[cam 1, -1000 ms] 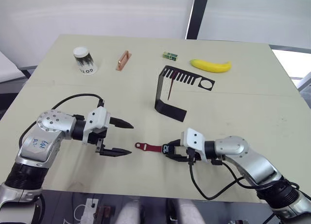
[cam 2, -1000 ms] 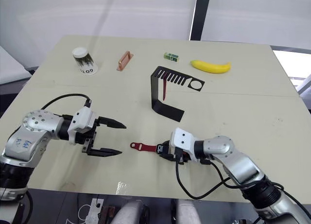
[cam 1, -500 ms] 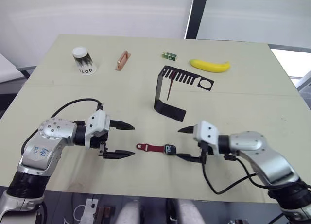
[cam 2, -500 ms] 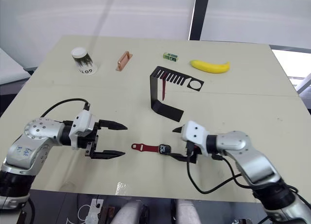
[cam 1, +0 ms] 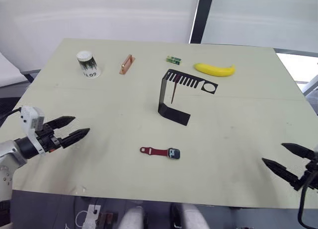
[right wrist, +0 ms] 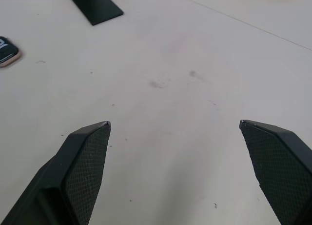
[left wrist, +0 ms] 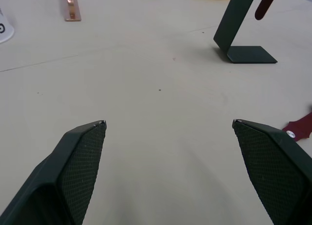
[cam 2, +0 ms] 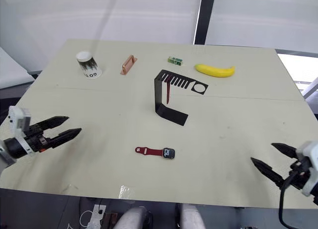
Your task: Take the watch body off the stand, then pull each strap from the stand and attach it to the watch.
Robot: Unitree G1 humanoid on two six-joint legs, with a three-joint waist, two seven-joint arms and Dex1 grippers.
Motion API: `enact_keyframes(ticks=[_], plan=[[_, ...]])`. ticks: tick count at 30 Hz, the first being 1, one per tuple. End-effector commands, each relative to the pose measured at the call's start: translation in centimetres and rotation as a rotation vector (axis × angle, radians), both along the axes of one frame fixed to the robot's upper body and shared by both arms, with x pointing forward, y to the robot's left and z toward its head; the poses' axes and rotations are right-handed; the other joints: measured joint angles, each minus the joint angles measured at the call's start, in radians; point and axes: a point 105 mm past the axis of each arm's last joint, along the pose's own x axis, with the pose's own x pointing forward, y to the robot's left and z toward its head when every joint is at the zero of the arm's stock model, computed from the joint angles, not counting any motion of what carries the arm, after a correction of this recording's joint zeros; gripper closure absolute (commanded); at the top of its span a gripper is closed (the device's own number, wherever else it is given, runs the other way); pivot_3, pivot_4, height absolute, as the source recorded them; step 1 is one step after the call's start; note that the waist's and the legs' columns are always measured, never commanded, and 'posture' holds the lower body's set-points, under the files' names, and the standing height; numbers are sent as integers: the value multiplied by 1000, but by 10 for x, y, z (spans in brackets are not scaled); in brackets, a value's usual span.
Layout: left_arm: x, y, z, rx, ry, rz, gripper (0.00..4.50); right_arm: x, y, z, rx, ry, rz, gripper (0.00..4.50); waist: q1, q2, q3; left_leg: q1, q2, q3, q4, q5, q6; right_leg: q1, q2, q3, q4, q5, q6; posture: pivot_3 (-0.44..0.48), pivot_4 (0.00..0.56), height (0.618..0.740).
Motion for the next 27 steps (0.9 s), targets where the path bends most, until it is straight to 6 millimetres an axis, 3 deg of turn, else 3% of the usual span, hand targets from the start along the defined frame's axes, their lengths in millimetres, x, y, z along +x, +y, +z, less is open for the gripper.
enact_keyframes(ticks=[1,3,6,11,13,16,22,27], plan=[[4,-14,22,26,-101,-35,0,11,17,18,31,-103,32,21,-4,0,0,1,0,0,0,0,0,0,0,0,0,0,0,0,150,740],[9,-31,27,46,-148,-58,0,19,32,22,65,-125,75,21,-4,0,0,0,0,0,0,1,-1,0,0,0,0,0,0,0,150,740],[9,-77,38,-13,-209,-155,0,39,68,27,128,-155,164,21,-3,0,0,0,0,0,0,3,-6,0,0,0,1,0,0,0,150,740],[1,-131,38,-95,-240,-227,0,69,118,27,182,-167,266,21,-13,0,0,-2,0,1,0,4,-8,-4,1,0,3,0,0,0,150,740],[-4,-156,35,-101,-255,-271,0,91,150,19,206,-150,308,21,-20,0,0,-4,0,0,1,5,-9,-6,1,0,7,0,0,0,150,740],[-5,-177,34,-84,-280,-302,0,122,185,3,208,-124,319,1336,-24,-1,-1,-4,0,2,2,6,-10,-6,1,1,8,0,0,0,150,740],[-2,-181,35,-99,-287,-305,0,150,214,-14,196,-102,311,4462,-18,-1,-1,-10,-1,-1,3,7,-11,-16,1,1,14,0,-1,0,150,740],[-3,-181,30,-78,-268,-329,0,172,219,-21,190,-101,264,4462,-22,-1,-1,-10,-1,0,4,7,-11,-16,1,1,15,0,-1,0,150,740]])
